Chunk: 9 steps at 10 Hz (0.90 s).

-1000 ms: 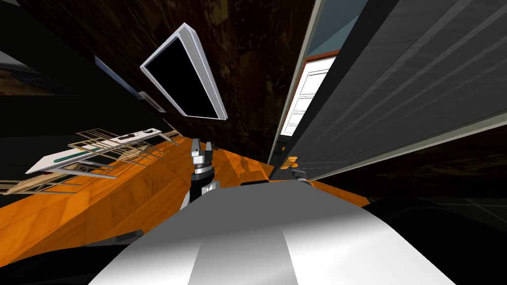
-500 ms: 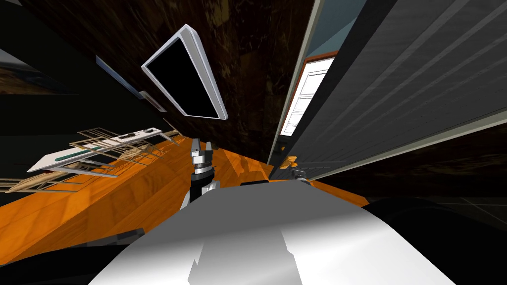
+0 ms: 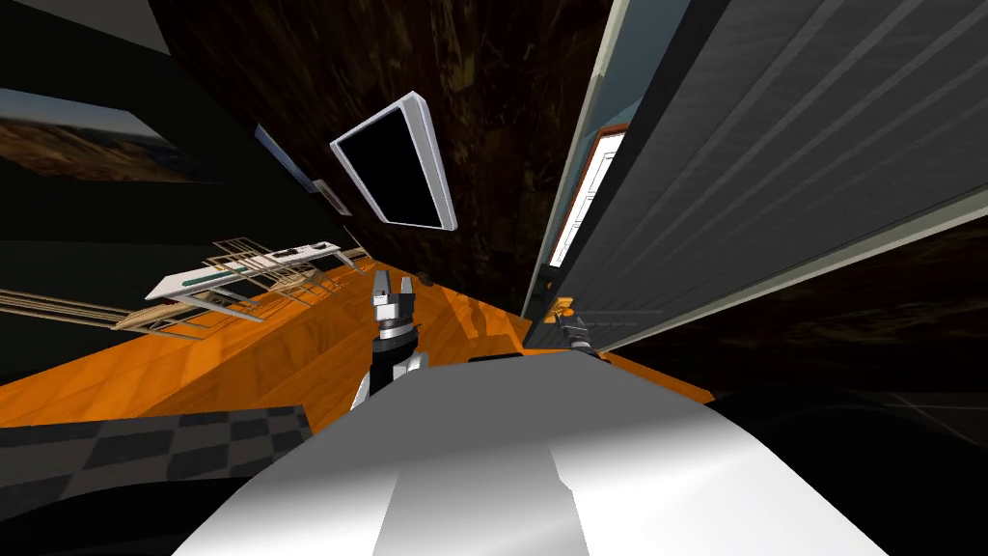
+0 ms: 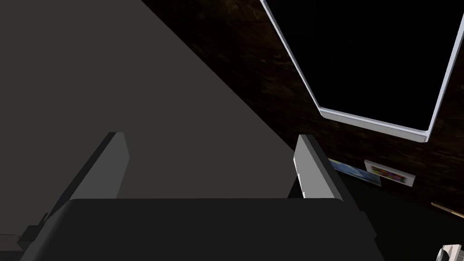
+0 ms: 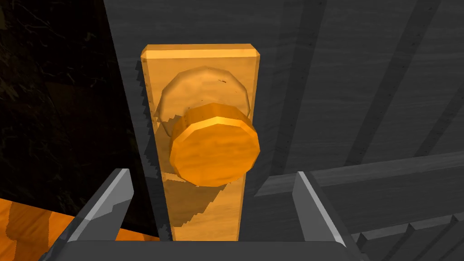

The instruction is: Pull the door open

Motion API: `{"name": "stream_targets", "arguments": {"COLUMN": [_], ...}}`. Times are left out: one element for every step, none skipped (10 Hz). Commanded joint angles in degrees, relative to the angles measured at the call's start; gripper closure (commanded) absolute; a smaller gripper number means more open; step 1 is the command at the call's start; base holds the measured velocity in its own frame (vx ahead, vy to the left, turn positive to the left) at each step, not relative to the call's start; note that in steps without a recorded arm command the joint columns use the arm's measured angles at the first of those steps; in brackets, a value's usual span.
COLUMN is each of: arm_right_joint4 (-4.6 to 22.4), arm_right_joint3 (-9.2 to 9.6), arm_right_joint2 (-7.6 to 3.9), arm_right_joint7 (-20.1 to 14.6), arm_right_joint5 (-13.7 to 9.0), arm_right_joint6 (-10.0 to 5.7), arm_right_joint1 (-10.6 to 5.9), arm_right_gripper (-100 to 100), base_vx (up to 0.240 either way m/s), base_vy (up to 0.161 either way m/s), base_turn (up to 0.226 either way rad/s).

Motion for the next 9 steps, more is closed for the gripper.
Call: {"name": "stream_targets", "arguments": {"arm_right_joint4": [1.27, 1.74, 2.2, 2.82, 3.36, 3.77, 3.56, 4.95, 5.24], "arm_right_joint3": [1.12, 1.56, 2.0, 2.6, 3.11, 3.5, 3.42, 1.65, 1.25], "arm_right_joint2": [-0.26, -0.31, -0.36, -0.43, -0.49, -0.53, -0.3, -1.17, -1.35], "arm_right_joint7": [-0.45, -0.58, -0.7, -0.87, -1.02, -1.13, -0.92, -1.96, -2.18], "arm_right_joint5": [0.71, 1.01, 1.3, 1.7, 2.05, 2.31, 2.25, 1.32, 1.11], "arm_right_joint6": [-1.45, -1.99, -2.51, -3.23, -3.84, -4.31, -4.11, -4.11, -4.09], "arm_right_joint1": [-1.99, -2.87, -3.73, -4.91, -5.92, -6.69, -6.14, -7.11, -7.3], "arm_right_gripper": [-100, -100, -100, -100, -100, -100, -100, -100, -100], "base_vx": [-0.278, -0.254, -0.214, -0.236, -0.236, -0.247, -0.112, 0.133, 0.227], "base_vy": [-0.037, -0.065, -0.076, -0.095, -0.063, -0.069, -0.039, 0.005, 0.015], "base_turn": [0.195, 0.127, 0.108, 0.146, 0.146, 0.101, 0.019, 0.173, 0.157]}}
